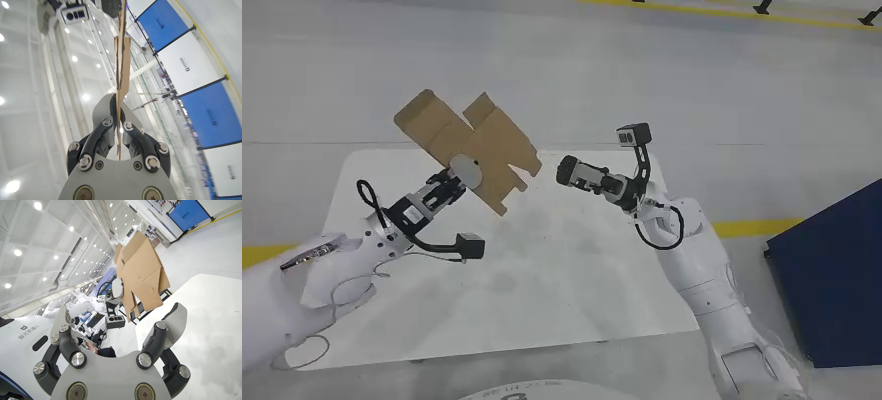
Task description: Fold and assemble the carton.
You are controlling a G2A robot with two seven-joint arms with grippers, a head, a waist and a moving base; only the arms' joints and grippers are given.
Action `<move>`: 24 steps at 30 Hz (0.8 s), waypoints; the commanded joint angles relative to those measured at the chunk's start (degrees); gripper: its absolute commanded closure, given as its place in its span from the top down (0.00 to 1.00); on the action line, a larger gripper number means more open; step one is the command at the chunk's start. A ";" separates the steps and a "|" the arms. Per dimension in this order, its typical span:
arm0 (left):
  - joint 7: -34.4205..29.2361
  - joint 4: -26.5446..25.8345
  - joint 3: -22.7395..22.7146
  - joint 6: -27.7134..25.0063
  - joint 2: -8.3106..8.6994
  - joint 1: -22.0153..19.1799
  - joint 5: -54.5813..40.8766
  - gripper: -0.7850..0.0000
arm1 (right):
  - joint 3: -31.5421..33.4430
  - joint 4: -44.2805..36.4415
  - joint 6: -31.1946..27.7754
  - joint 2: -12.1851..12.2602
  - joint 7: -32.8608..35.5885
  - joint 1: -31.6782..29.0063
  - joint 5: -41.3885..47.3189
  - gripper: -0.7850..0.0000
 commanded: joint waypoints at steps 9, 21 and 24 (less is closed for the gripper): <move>3.04 6.10 -3.86 9.96 -4.53 4.41 -14.63 0.00 | 0.00 0.00 0.00 0.00 0.00 0.00 0.00 1.00; 6.93 9.47 -7.64 9.57 -9.32 6.08 -15.30 0.00 | -8.36 0.43 5.76 -1.88 -9.61 4.96 -8.31 0.93; 7.50 10.05 -8.54 8.94 -10.23 6.60 -14.42 0.00 | -9.71 1.08 5.63 -2.28 -9.95 6.00 -8.02 0.64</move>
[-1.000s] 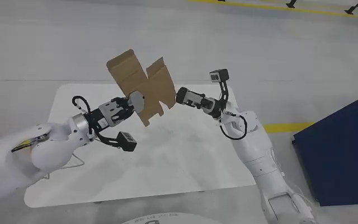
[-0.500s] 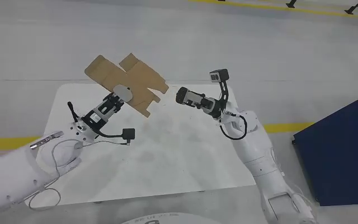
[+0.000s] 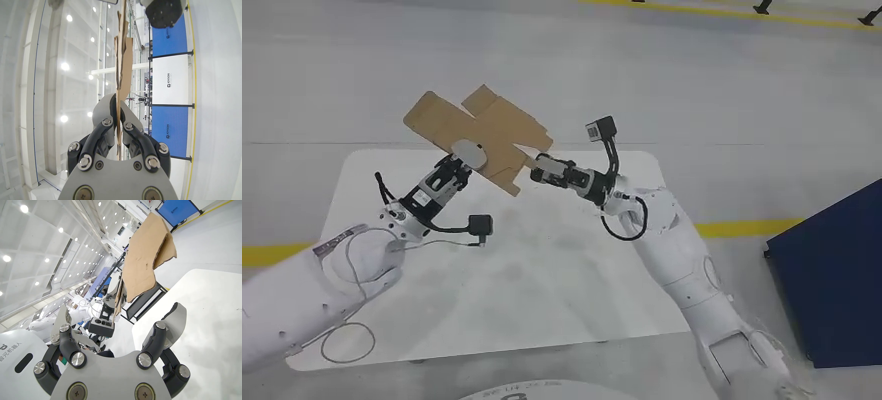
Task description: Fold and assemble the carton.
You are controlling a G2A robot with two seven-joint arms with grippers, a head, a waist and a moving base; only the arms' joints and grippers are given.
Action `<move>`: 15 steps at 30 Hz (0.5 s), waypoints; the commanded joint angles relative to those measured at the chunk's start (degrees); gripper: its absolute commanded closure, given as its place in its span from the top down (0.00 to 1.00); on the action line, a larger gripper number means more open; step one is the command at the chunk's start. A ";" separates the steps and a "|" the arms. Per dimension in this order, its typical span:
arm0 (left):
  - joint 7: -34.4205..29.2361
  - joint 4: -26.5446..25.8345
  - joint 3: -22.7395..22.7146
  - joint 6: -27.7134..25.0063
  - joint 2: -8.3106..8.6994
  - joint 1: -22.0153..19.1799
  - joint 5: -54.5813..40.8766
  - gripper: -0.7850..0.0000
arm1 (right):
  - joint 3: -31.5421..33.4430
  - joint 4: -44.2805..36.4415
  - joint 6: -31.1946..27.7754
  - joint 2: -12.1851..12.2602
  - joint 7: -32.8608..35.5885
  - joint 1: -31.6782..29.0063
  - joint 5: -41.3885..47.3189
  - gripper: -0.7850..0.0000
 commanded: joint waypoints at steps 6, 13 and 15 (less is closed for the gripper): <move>1.17 0.77 -2.41 -1.16 -1.56 1.65 1.61 0.00 | -1.27 1.60 -1.28 -0.56 -0.48 1.36 0.99 0.49; 2.24 0.94 -4.74 -2.61 -2.90 3.29 3.06 0.00 | -2.72 1.96 -1.18 -0.97 0.33 2.22 0.18 0.47; 2.59 1.03 -5.37 -3.00 -3.27 3.73 3.32 0.00 | -3.06 1.88 -1.45 -1.05 0.77 2.28 -0.07 0.47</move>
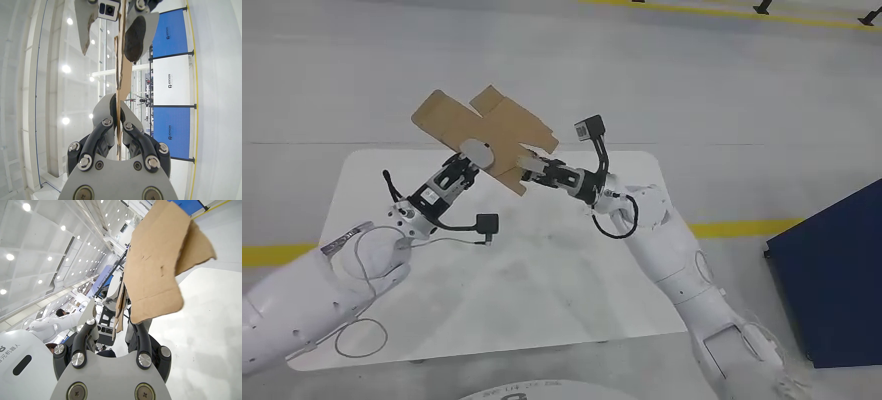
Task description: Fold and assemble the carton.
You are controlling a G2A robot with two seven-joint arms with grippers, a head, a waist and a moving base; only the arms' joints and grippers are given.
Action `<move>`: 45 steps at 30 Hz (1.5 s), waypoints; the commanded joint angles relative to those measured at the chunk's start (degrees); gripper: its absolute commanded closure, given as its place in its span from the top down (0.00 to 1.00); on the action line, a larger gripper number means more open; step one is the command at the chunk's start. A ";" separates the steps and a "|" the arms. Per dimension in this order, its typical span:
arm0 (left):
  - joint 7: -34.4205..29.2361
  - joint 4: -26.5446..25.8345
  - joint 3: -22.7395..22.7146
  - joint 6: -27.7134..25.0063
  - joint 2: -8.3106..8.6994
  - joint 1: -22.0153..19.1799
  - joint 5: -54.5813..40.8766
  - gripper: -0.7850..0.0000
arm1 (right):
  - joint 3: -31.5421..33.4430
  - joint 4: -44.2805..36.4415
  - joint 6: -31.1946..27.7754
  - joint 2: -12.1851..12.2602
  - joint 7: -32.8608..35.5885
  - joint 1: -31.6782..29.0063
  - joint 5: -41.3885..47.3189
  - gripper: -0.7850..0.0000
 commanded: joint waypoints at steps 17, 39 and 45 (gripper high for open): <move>3.95 0.88 -5.28 -1.66 -2.69 4.11 4.08 0.00 | -0.62 0.53 -0.99 -0.50 -1.23 0.53 -2.91 0.00; 17.66 1.72 -32.05 6.66 4.17 22.84 -0.53 1.00 | 6.94 0.54 3.50 1.74 7.74 -2.15 -8.05 0.00; 17.66 1.72 -32.05 6.66 4.17 22.84 -0.53 1.00 | 6.94 0.54 3.50 1.74 7.74 -2.15 -8.05 0.00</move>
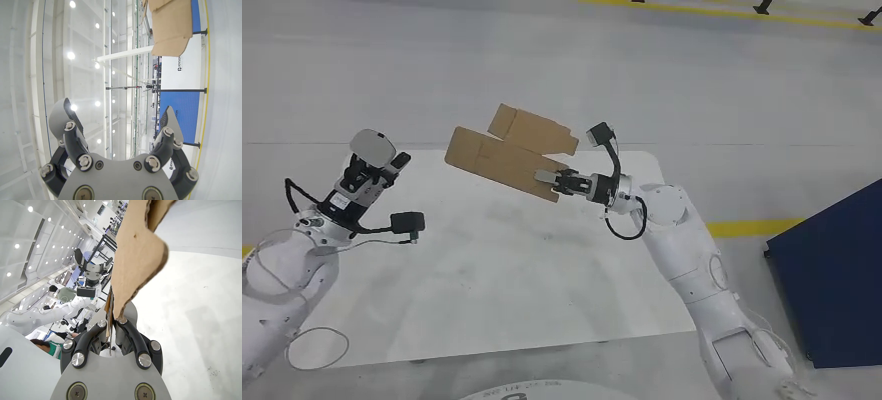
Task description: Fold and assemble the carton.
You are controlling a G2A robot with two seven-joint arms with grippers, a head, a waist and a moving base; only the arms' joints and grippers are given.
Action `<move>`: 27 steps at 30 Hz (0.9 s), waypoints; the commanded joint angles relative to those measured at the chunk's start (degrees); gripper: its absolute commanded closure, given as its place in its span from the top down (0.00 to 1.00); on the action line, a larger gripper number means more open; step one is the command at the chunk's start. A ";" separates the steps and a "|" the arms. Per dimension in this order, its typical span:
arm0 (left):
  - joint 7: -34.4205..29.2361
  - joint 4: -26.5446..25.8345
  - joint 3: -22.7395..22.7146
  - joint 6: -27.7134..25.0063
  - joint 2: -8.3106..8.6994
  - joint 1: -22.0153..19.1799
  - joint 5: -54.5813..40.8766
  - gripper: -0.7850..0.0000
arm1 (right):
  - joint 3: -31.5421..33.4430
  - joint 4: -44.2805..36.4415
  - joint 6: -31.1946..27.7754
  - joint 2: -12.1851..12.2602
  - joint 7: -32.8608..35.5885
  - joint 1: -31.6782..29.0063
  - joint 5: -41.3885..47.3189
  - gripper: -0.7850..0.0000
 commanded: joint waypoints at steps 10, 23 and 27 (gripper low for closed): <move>8.45 1.37 -4.78 -14.54 0.04 -0.14 -27.78 1.00 | -0.46 -1.20 2.12 -0.06 -3.95 -0.62 -4.23 0.00; 26.89 22.42 -6.59 -84.92 -0.65 -13.90 -72.46 1.00 | -3.04 -4.46 3.51 0.24 -2.97 -0.98 -15.39 0.00; 26.57 22.77 -6.45 -85.08 -0.73 -14.12 -72.68 1.00 | -3.44 -5.10 3.27 0.36 -2.49 -1.17 -17.70 0.00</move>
